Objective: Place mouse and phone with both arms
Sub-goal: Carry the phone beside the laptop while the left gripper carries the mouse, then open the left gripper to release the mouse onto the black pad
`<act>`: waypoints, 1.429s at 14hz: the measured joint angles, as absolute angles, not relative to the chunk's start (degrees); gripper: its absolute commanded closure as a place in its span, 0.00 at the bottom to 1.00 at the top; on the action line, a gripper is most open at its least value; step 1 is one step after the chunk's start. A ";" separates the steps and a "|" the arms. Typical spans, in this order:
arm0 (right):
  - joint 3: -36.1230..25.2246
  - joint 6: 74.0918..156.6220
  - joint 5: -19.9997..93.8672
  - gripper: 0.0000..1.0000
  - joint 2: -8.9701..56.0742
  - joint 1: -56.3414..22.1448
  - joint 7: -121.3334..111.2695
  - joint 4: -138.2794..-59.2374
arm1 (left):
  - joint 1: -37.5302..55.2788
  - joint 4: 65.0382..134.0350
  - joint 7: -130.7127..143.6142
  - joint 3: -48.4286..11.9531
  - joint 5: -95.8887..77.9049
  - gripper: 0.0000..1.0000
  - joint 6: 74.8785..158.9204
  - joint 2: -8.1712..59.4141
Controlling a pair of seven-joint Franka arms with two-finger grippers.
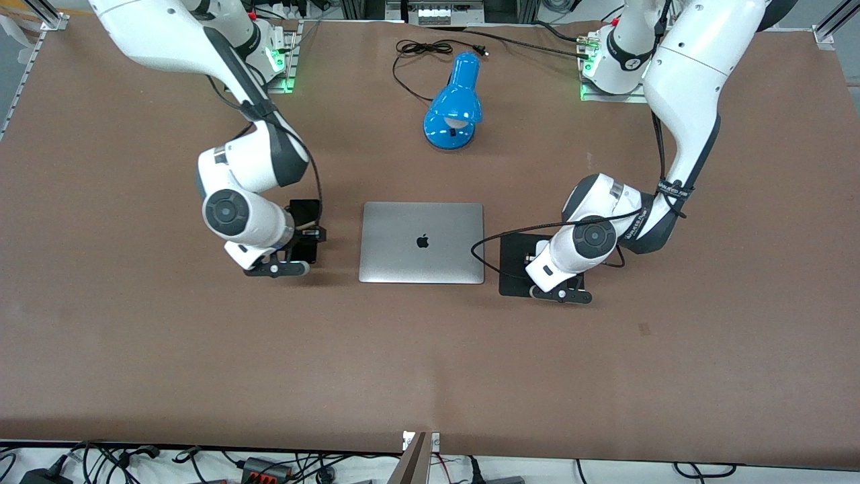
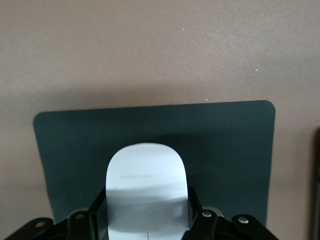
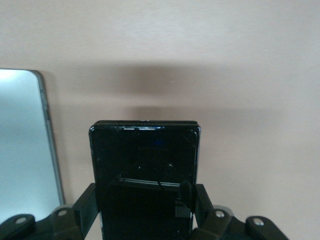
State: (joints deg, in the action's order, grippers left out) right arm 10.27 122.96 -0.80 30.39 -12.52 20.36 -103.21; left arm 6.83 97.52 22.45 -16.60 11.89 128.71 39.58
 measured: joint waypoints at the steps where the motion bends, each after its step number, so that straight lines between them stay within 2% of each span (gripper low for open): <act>1: 10.24 123.64 -0.80 0.67 31.38 -12.84 20.37 -103.06 | 6.85 97.53 22.67 -16.60 12.48 0.44 128.71 39.60; 2: 10.24 124.59 -0.79 0.67 32.30 -13.11 20.36 -102.96 | 6.87 97.53 23.04 -16.60 12.70 0.41 128.74 39.64; 3: 10.24 125.59 -0.74 0.67 33.12 -13.52 20.49 -102.92 | 6.88 97.53 23.36 -16.60 12.79 0.29 128.86 39.71; 4: 10.25 126.28 -0.67 0.67 33.82 -14.00 21.09 -102.84 | 6.89 97.53 23.53 -16.60 12.81 0.11 129.00 39.83; 5: 10.25 127.02 -0.66 0.67 34.40 -14.43 21.94 -102.80 | 6.89 97.54 23.60 -16.60 12.82 0.00 129.12 39.97; 10: 10.25 130.09 -0.66 0.67 37.04 -16.05 23.11 -102.70 | 6.67 97.07 23.96 -16.55 12.83 0.00 129.18 40.08; 12: 10.24 131.15 -0.66 0.67 37.89 -16.36 23.68 -102.66 | 6.14 96.00 24.03 -16.49 12.87 0.00 126.53 39.02; 16: 10.21 132.18 -1.10 0.67 38.47 -16.55 25.06 -102.57 | 2.69 94.82 24.08 -16.34 13.02 0.00 119.43 32.62; 20: 10.21 132.19 -2.14 0.67 38.60 -16.70 25.31 -102.45 | -4.53 94.84 23.00 -17.58 13.04 0.00 112.79 26.06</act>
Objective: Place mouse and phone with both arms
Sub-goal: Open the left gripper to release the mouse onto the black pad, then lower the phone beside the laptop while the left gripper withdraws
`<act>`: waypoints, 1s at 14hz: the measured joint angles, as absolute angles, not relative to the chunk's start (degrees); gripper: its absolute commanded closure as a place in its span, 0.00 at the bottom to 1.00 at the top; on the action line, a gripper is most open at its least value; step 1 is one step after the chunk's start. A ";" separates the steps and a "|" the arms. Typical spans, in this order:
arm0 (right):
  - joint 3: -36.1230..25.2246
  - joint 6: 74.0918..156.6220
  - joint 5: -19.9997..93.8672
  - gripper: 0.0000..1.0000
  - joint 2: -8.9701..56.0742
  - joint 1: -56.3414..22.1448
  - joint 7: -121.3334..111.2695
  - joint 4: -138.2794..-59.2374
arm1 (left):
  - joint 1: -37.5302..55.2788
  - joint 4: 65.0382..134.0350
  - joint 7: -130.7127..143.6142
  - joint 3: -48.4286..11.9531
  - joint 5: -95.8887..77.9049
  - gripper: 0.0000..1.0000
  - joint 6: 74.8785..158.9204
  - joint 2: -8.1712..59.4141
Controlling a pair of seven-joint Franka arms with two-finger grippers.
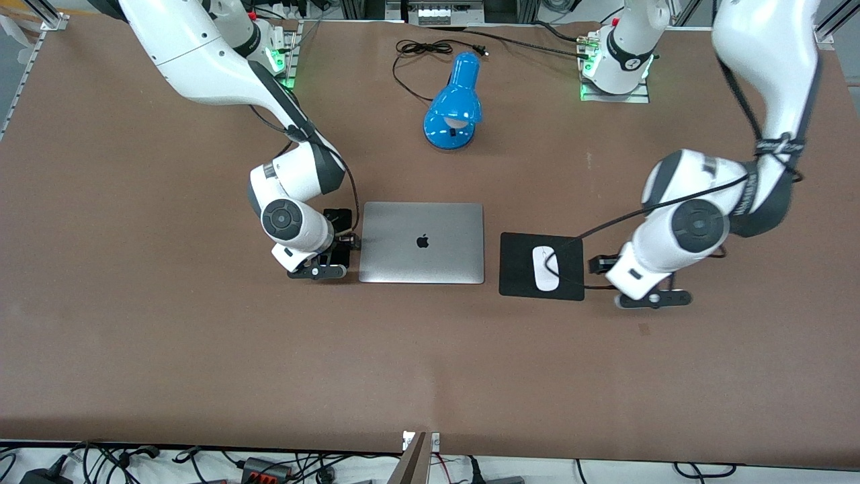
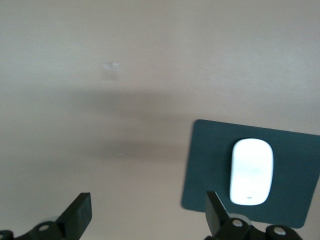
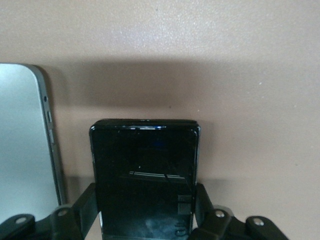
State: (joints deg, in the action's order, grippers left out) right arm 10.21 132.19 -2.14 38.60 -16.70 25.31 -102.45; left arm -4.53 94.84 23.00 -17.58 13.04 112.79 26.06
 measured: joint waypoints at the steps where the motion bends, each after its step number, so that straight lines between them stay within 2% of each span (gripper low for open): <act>1: 10.21 132.19 -2.22 0.67 38.66 -16.71 25.32 -102.34 | -6.22 94.84 22.92 -18.64 13.03 0.00 111.31 24.50; 2: 10.21 132.19 -2.24 0.62 38.75 -16.71 25.32 -102.20 | -7.96 94.83 22.92 -20.09 12.41 0.00 109.72 22.74; 5: 10.20 132.17 -2.26 0.64 38.87 -16.71 25.54 -102.04 | -15.85 95.22 15.25 -24.56 4.44 0.00 106.40 17.42; 6: 10.19 132.18 -2.26 0.49 38.91 -16.71 25.70 -101.91 | -18.64 95.55 11.99 -25.42 3.10 0.00 105.83 16.53; 7: 10.19 132.17 -2.26 0.03 39.04 -16.71 25.83 -101.73 | -20.65 95.73 10.11 -25.85 2.31 0.00 104.71 15.92; 8: 10.18 132.07 -2.26 0.00 39.17 -16.71 25.97 -101.54 | -21.57 95.75 9.41 -26.04 1.98 0.00 103.38 15.30; 14: 10.07 129.86 -2.26 0.00 38.73 -16.68 28.22 -97.16 | -23.76 95.74 9.98 -26.86 -1.04 0.00 94.45 6.62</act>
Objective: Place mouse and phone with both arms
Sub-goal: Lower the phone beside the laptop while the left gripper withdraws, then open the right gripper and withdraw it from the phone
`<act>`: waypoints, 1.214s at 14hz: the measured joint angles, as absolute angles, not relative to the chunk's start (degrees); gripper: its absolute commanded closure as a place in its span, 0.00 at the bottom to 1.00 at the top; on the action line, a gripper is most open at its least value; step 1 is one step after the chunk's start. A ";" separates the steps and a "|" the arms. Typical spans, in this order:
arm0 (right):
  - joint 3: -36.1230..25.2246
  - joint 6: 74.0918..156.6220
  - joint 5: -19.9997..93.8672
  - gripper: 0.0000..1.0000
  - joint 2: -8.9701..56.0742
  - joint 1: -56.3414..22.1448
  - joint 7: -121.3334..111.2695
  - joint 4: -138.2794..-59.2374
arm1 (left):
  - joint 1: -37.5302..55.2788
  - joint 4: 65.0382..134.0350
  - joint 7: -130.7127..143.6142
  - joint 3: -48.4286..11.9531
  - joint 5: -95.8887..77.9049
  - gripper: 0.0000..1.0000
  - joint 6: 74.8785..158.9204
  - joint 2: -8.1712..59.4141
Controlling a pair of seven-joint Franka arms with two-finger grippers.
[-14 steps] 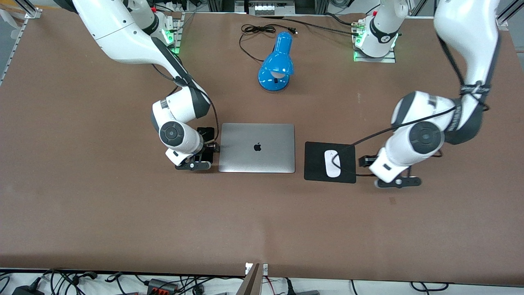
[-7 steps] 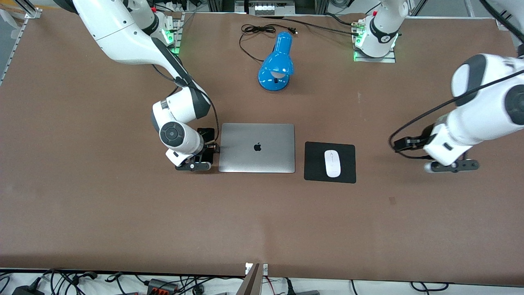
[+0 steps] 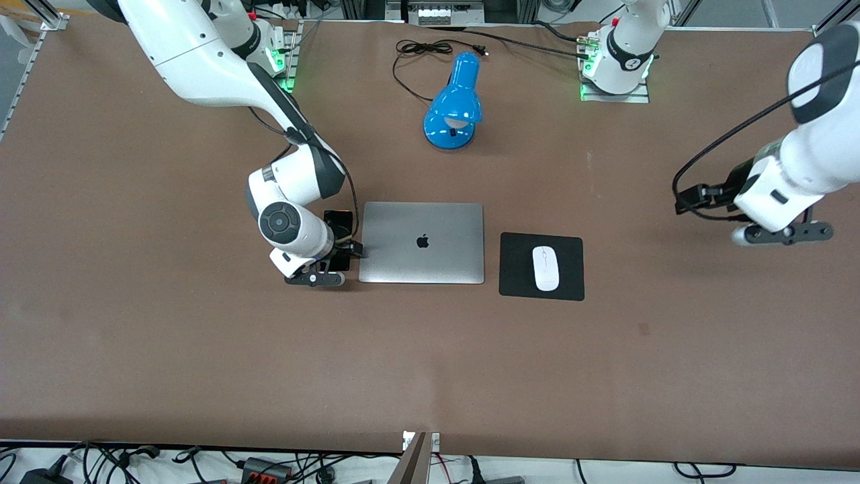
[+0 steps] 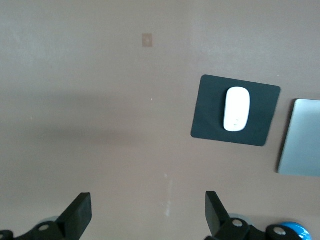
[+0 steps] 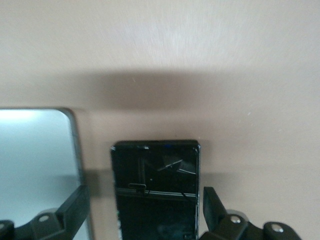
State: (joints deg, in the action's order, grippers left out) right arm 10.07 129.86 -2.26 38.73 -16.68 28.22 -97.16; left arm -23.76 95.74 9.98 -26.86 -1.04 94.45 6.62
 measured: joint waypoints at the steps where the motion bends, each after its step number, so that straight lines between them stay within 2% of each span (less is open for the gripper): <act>1: 9.95 127.06 -2.26 0.00 37.76 -16.65 28.24 -95.40 | -25.14 95.75 9.92 -26.83 -1.99 0.00 93.75 5.73; 8: 8.88 102.61 -2.52 0.00 29.18 -12.08 26.80 -78.66 | -26.41 95.12 9.82 -29.35 -3.04 0.00 92.60 4.83; 11: 8.79 98.39 -2.53 0.00 26.87 -7.30 22.85 -75.20 | -26.37 94.54 9.99 -31.80 -2.30 0.00 92.59 3.26; 14: 8.70 97.05 -2.72 0.00 23.79 -4.00 20.90 -74.71 | -26.13 94.19 9.84 -31.49 -2.20 0.00 91.72 3.04; 15: 8.30 96.84 -2.87 0.00 22.65 -3.48 19.22 -74.65 | -24.83 94.11 9.84 -29.97 -2.20 0.00 91.29 2.98; 17: 6.29 96.52 -3.11 0.00 20.35 -2.67 14.63 -74.61 | -16.14 94.11 9.66 -19.79 -2.20 0.00 90.59 2.85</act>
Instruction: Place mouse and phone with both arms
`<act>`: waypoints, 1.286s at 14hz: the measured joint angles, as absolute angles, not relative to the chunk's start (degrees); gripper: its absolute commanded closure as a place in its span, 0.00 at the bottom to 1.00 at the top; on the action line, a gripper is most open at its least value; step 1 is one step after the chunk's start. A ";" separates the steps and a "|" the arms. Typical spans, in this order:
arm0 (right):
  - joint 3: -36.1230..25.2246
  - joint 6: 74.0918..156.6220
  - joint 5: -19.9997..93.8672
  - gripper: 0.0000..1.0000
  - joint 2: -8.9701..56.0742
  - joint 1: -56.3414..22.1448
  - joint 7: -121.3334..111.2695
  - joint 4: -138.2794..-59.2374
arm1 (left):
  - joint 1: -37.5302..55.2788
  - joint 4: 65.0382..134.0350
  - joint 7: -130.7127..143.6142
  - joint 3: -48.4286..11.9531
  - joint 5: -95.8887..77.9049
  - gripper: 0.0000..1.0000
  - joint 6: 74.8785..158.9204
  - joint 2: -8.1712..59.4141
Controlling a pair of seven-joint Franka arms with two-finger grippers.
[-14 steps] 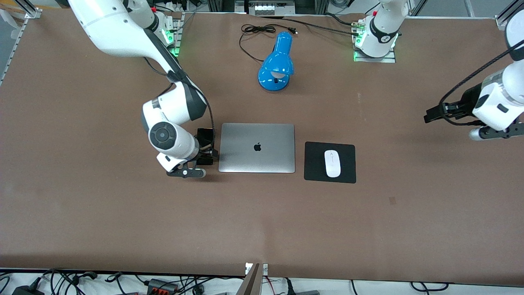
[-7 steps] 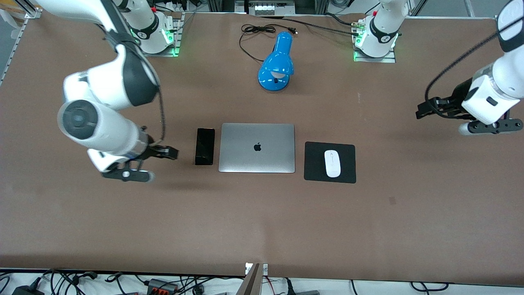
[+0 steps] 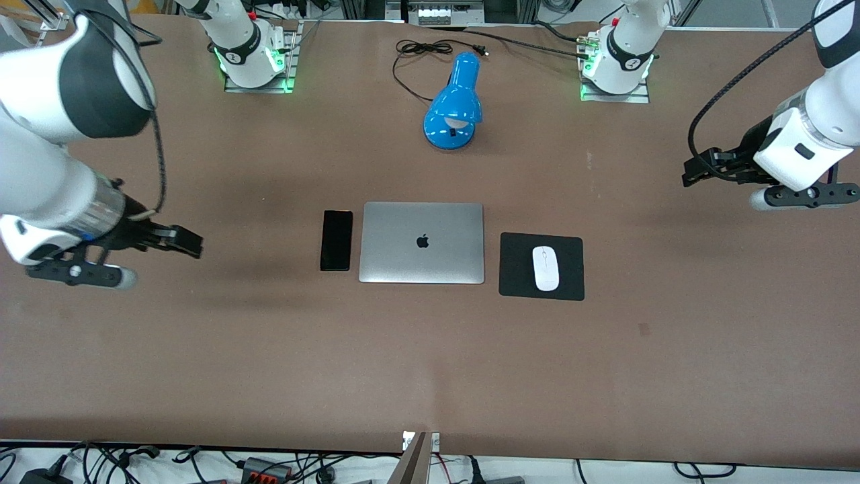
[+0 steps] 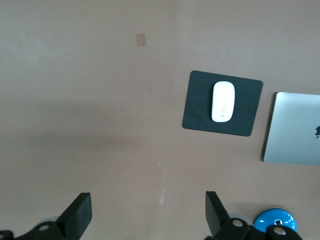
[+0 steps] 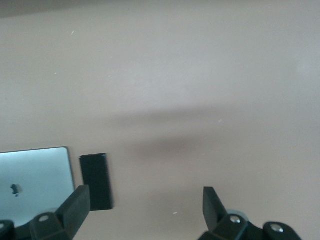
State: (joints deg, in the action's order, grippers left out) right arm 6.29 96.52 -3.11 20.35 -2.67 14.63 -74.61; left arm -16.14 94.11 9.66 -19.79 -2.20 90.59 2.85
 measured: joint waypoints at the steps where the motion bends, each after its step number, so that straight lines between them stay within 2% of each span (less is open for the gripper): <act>1: 5.31 96.20 -3.13 0.00 19.44 -1.64 11.90 -74.61 | -11.58 94.13 9.02 -14.26 -2.20 0.00 90.35 2.86; 3: 3.89 96.02 -3.11 0.00 18.31 1.02 5.87 -74.62 | -8.28 94.26 7.11 -9.82 -2.21 0.00 89.69 2.87; 6: 2.30 95.63 -2.79 0.00 17.34 3.64 1.07 -74.61 | -7.85 94.25 6.90 -9.64 -2.21 0.00 89.93 2.70; 11: 0.89 93.97 -2.52 0.00 14.49 3.61 -1.40 -76.40 | -7.85 94.23 6.88 -9.24 -2.18 0.00 90.98 2.63; 13: 0.90 96.15 -2.52 0.00 12.36 3.57 -1.58 -80.14 | -7.85 94.23 6.88 -9.14 -2.18 0.00 91.06 2.62; 18: 0.90 101.55 -2.53 0.00 2.02 3.56 -1.64 -96.06 | -7.85 94.13 6.50 -8.92 -1.78 0.00 91.29 2.56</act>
State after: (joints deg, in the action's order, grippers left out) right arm 0.90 101.55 -2.53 2.02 3.56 -1.64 -96.06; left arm -7.85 94.13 6.50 -8.92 -1.78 91.29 2.56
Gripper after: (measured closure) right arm 0.000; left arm 0.000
